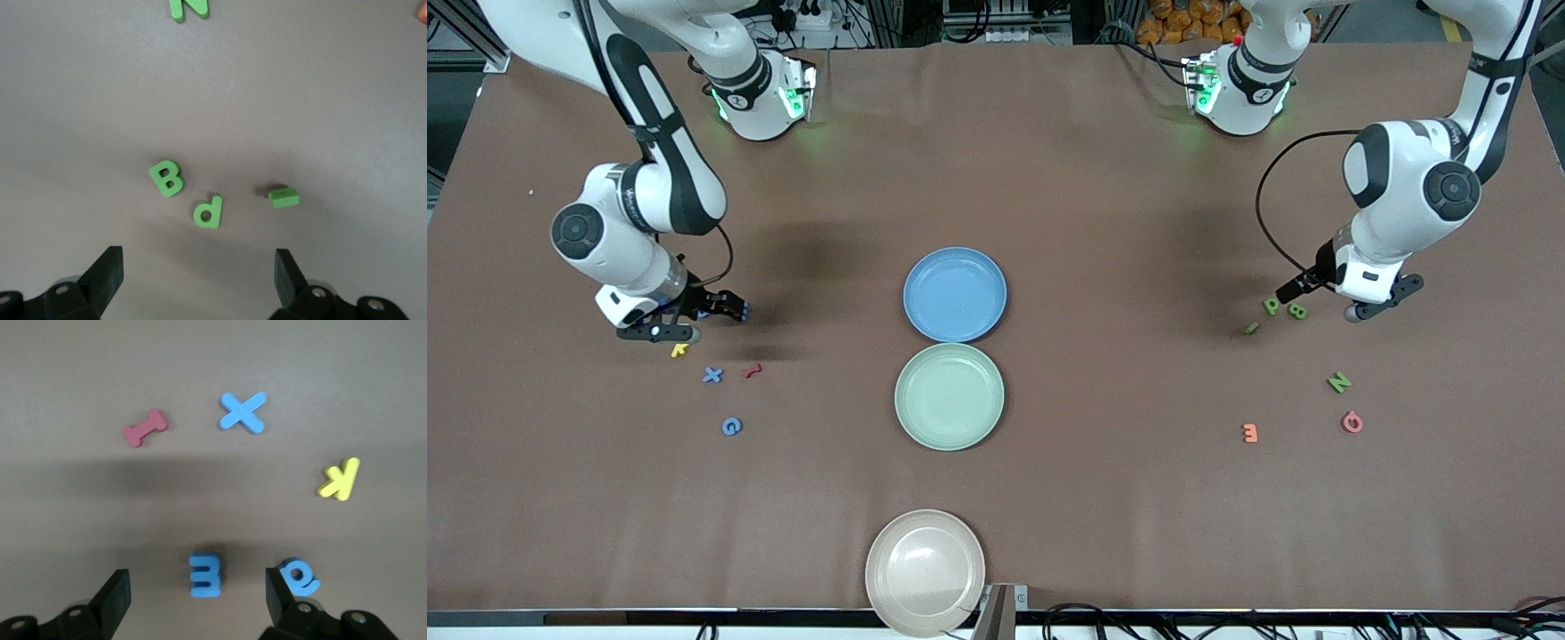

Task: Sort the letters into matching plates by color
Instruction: 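Reach the right gripper to blue m while the left gripper nears green d, then grasp blue m with the right gripper while the left gripper grasps green d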

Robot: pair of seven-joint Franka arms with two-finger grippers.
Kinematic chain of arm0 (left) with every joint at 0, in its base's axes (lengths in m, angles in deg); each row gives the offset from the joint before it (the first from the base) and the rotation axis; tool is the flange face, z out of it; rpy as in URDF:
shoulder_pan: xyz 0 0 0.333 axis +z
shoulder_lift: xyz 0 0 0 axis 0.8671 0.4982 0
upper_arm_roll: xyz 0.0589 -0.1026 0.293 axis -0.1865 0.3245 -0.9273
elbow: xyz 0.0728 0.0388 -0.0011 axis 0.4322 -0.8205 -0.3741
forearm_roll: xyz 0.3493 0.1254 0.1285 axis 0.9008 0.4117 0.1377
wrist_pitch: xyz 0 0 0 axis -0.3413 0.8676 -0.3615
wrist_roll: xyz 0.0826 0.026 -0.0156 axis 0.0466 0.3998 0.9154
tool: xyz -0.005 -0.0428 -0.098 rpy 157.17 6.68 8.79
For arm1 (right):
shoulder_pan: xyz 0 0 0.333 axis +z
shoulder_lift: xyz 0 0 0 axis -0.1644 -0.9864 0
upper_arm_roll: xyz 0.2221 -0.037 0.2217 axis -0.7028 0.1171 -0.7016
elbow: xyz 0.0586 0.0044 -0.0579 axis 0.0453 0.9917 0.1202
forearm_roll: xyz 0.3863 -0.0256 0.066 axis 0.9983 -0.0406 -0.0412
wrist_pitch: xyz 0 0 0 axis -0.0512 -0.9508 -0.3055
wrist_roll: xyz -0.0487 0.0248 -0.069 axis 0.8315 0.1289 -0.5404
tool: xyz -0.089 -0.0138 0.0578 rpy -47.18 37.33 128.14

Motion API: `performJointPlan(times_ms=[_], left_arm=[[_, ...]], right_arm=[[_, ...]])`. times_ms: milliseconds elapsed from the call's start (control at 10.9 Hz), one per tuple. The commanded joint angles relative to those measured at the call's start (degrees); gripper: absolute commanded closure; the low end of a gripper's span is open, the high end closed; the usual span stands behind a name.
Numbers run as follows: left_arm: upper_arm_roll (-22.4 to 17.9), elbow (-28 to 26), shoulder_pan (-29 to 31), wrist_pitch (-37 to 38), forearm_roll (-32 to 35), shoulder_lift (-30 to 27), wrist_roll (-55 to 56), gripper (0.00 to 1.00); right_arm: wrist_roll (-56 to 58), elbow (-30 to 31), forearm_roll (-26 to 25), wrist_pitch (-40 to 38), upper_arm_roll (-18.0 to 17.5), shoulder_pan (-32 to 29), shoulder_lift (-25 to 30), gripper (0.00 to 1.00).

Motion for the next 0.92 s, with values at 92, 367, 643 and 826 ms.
performJointPlan(times_ms=[92, 367, 643, 826], left_arm=[[0.41, -0.29, -0.10, -6.45, -0.75, 5.25, 2.18, 0.00], [0.41, -3.01, -0.19, -11.81, -0.75, 7.89, 2.18, 0.00], [0.33, -5.21, -0.89, -19.54, -0.75, 12.02, 3.05, 0.00], [0.32, -4.95, -1.77, -19.82, -0.75, 12.30, 4.64, 0.00]], right_arm=[[1.27, 1.65, -2.49, -0.08, -1.13, -1.84, -0.21, 0.23], [1.36, 1.83, -2.67, 0.71, -1.13, -2.64, -1.88, 0.25], [1.27, 1.83, -2.85, 2.12, -1.30, -2.73, -3.19, 0.32], [0.92, 1.83, -2.85, 3.70, -1.74, -2.73, -4.60, 0.36]])
